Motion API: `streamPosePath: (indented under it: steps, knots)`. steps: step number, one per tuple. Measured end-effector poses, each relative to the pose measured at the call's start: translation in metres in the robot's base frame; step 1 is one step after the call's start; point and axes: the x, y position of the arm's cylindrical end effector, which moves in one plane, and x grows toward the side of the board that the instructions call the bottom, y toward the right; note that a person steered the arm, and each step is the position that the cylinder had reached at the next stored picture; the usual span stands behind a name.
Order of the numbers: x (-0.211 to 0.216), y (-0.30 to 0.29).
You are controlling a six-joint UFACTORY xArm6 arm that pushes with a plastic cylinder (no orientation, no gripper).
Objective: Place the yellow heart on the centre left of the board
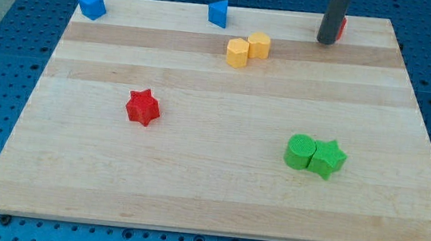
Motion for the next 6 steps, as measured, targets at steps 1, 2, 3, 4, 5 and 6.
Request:
streamPosePath:
  steps: [1, 2, 3, 4, 5, 6]
  knots:
    - [0.0, -0.002]
    - [0.014, -0.036]
    - [0.019, -0.042]
    - [0.022, -0.042]
    - [0.039, -0.042]
    - [0.043, -0.046]
